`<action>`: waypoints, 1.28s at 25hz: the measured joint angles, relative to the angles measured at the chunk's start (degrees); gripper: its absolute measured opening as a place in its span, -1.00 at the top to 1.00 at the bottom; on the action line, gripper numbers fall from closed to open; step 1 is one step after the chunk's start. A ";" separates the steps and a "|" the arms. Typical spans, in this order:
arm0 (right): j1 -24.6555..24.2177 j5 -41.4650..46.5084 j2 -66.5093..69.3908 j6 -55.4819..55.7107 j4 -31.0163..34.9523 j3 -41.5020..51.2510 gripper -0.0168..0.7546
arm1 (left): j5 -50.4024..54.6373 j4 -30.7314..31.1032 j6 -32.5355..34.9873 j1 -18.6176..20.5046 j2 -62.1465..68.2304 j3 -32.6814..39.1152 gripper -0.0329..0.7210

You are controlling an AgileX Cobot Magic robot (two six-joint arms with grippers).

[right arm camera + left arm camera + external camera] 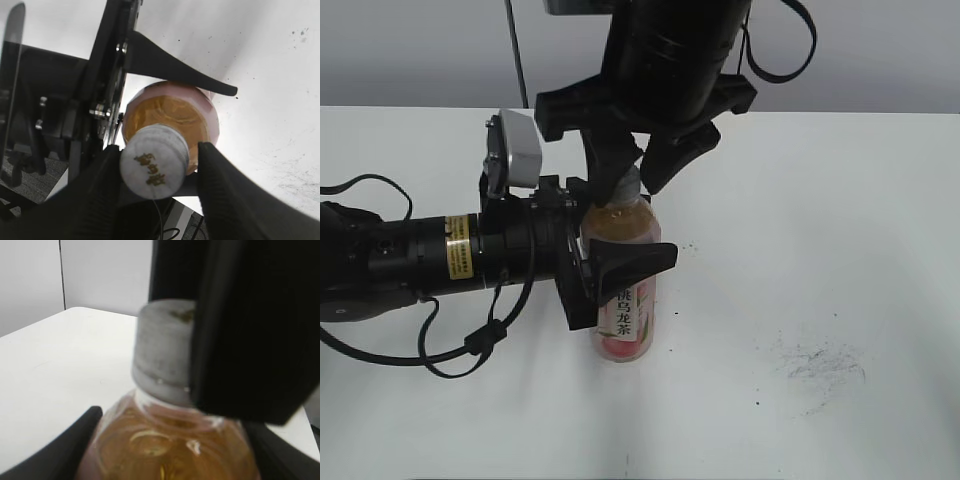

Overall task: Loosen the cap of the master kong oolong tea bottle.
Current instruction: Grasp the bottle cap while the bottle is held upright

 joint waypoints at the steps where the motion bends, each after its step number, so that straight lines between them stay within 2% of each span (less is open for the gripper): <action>1: 0.00 0.00 0.00 0.00 0.00 -0.02 -0.02 | 0.00 0.00 0.00 0.00 0.00 0.00 -0.28; 25: 0.00 0.05 0.00 0.21 0.85 -0.07 0.07 | -0.07 0.28 0.10 0.00 0.00 0.00 -0.28; 32: 0.00 0.05 -0.06 0.21 0.15 -2.72 0.07 | -0.09 0.33 0.10 0.00 0.00 -0.01 -0.28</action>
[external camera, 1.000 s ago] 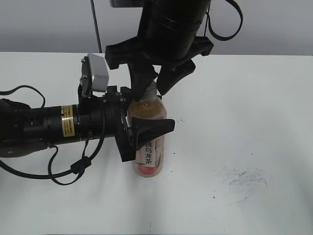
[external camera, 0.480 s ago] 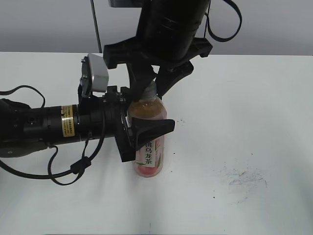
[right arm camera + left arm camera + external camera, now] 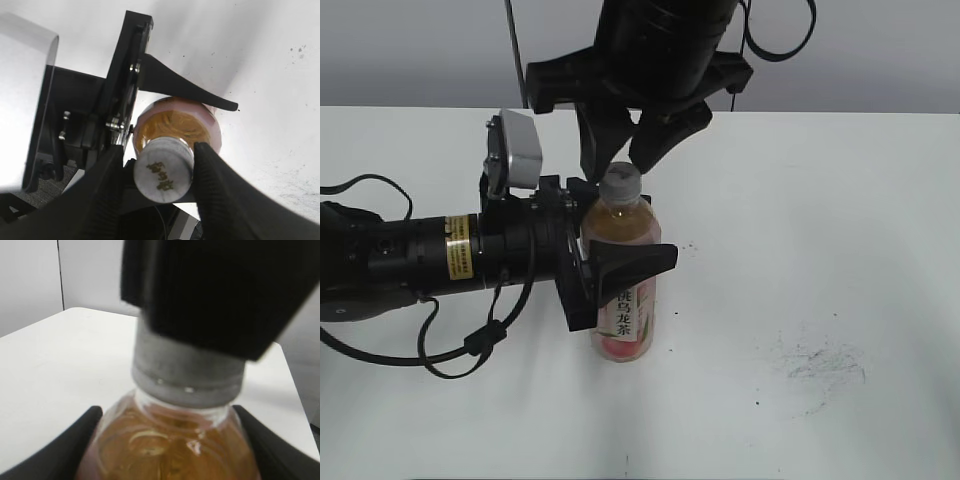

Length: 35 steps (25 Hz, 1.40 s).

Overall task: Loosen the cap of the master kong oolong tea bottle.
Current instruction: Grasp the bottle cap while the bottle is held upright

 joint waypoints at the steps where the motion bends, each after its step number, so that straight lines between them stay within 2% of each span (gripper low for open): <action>1: 0.00 0.00 0.00 0.00 -0.02 0.01 0.07 | 0.00 0.00 0.00 0.00 0.00 -0.05 -0.28; 35: 0.00 0.00 -0.12 -0.05 1.06 2.94 0.07 | -0.05 0.38 0.06 0.00 0.00 -0.11 -0.28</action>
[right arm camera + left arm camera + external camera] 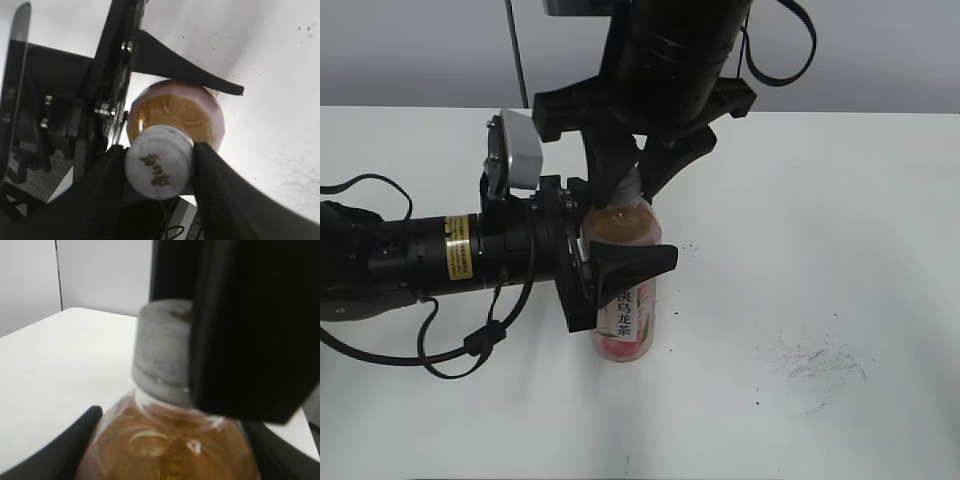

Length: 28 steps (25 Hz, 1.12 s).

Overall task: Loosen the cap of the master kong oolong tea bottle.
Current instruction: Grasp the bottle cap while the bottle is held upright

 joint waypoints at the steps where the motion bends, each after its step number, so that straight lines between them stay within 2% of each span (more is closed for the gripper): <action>1: 0.00 0.00 -0.07 0.00 0.00 0.00 0.07 | 0.00 0.00 0.00 0.00 0.00 0.00 -0.28; 4: 0.00 0.00 -0.70 0.00 -0.44 0.00 0.09 | 0.00 0.00 0.00 0.00 0.00 0.00 -0.28; 9: 0.00 0.00 -1.20 -0.06 -0.60 0.00 0.23 | 0.00 0.00 0.00 0.00 0.00 0.00 -0.28; 20: 0.00 0.00 -1.20 -1.41 -0.42 0.00 0.25 | 0.00 0.00 0.00 0.00 0.00 0.00 -0.28; 28: 0.00 0.15 -1.22 -15.26 -0.11 0.00 0.26 | 0.00 0.00 0.00 0.05 0.00 0.00 -0.28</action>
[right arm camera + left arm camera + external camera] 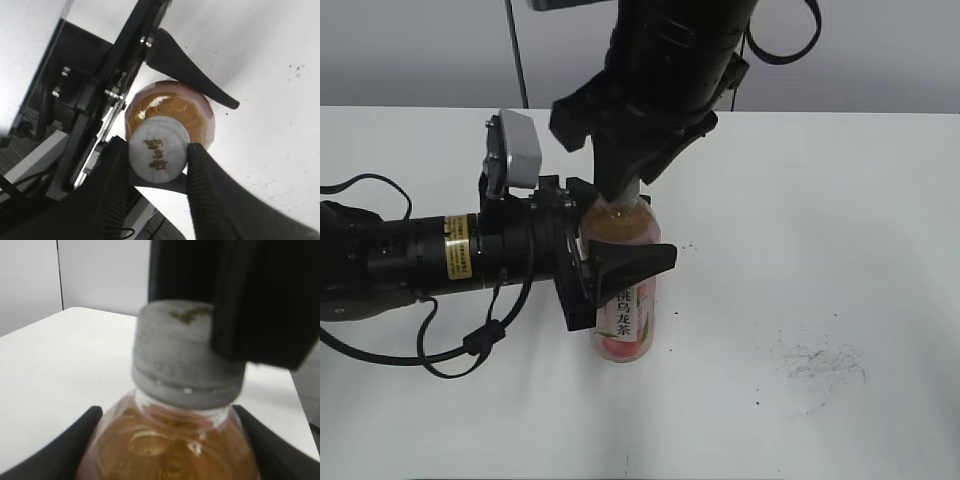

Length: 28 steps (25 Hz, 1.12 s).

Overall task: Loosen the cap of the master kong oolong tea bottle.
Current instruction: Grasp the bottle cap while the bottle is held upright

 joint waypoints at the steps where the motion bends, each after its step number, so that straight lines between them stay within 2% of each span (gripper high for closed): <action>1: -0.06 0.00 0.00 -1.91 0.00 0.00 0.26 | 0.00 0.00 -0.04 0.00 0.00 0.00 -0.28; 17: -0.37 1.11 -0.27 -37.38 -0.35 0.00 0.29 | -0.35 1.39 -0.04 0.29 0.00 0.00 -0.28; 25: -0.37 1.21 -0.27 -40.37 -0.60 0.00 0.31 | -0.36 1.44 -0.04 0.29 0.00 0.00 -0.28; 27: -0.37 1.21 -0.22 -38.46 -0.54 -0.05 0.20 | -0.36 1.44 -0.04 0.29 0.00 0.00 -0.28; 28: -0.37 0.90 -0.06 -36.35 0.16 -0.05 0.06 | -0.36 1.50 0.01 0.29 0.00 0.00 -0.28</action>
